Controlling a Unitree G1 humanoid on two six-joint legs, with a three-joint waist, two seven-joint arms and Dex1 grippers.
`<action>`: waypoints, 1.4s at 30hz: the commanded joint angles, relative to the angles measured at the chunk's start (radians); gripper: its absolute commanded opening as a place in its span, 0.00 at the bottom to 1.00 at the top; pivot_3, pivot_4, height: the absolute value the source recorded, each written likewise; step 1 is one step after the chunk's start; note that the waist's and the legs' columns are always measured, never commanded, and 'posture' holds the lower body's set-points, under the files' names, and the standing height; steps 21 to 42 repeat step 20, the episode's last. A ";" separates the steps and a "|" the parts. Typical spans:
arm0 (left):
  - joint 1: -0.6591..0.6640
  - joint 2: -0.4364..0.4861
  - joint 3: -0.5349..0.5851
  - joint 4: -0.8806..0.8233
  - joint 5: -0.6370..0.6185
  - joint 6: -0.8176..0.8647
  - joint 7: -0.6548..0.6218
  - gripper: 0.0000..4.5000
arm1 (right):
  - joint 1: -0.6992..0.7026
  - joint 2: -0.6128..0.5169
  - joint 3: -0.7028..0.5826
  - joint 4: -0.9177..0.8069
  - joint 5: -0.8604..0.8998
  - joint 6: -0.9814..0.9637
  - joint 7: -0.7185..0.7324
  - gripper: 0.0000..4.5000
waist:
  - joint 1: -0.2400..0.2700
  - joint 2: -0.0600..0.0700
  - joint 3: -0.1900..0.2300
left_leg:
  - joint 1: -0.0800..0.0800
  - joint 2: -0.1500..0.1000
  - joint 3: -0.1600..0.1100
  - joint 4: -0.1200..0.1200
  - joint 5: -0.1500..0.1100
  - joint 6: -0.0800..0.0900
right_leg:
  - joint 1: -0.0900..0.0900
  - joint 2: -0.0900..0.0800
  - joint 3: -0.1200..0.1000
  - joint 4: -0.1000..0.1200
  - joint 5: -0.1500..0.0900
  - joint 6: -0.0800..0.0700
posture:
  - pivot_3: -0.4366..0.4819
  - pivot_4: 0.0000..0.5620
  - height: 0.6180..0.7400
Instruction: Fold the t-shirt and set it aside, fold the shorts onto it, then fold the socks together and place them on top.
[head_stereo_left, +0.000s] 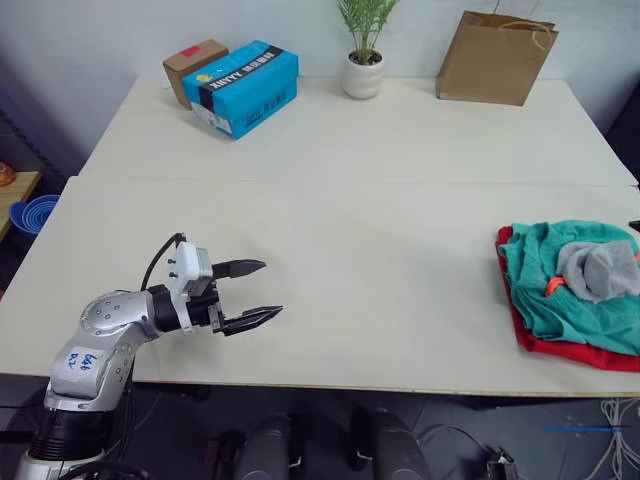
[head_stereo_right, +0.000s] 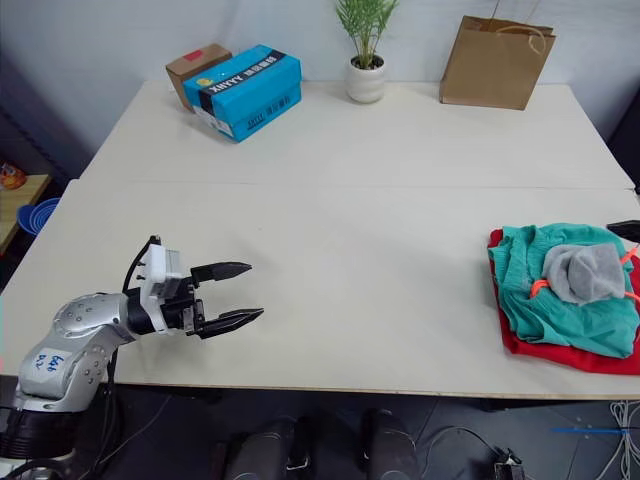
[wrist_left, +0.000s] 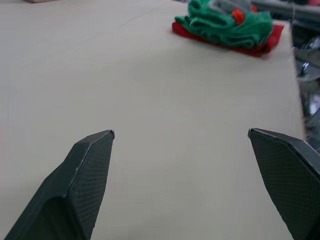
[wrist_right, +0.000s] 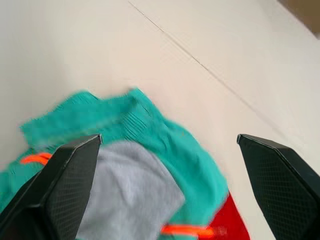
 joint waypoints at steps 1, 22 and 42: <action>-0.008 0.018 0.030 0.034 0.053 -0.071 0.015 1.00 | 0.150 0.186 -0.081 -0.354 0.163 0.017 -0.084 0.99 | 0.000 -0.002 0.000 | 0.000 0.000 0.000 0.001 0.000 0.000 | 0.000 0.000 0.000 0.000 0.000 0.000 | 0.48 0.27 1.00; 0.105 0.044 0.078 0.212 0.231 -0.376 0.067 1.00 | 0.331 0.718 0.142 -0.438 0.037 -0.404 -0.346 0.99 | 0.005 -0.002 0.000 | 0.000 -0.003 -0.001 0.002 -0.001 0.003 | 0.000 -0.004 0.001 0.003 0.000 0.000 | 0.48 0.27 1.00; 0.105 0.044 0.078 0.212 0.231 -0.376 0.067 1.00 | 0.331 0.718 0.142 -0.438 0.037 -0.404 -0.346 0.99 | 0.005 -0.002 0.000 | 0.000 -0.003 -0.001 0.002 -0.001 0.003 | 0.000 -0.004 0.001 0.003 0.000 0.000 | 0.48 0.27 1.00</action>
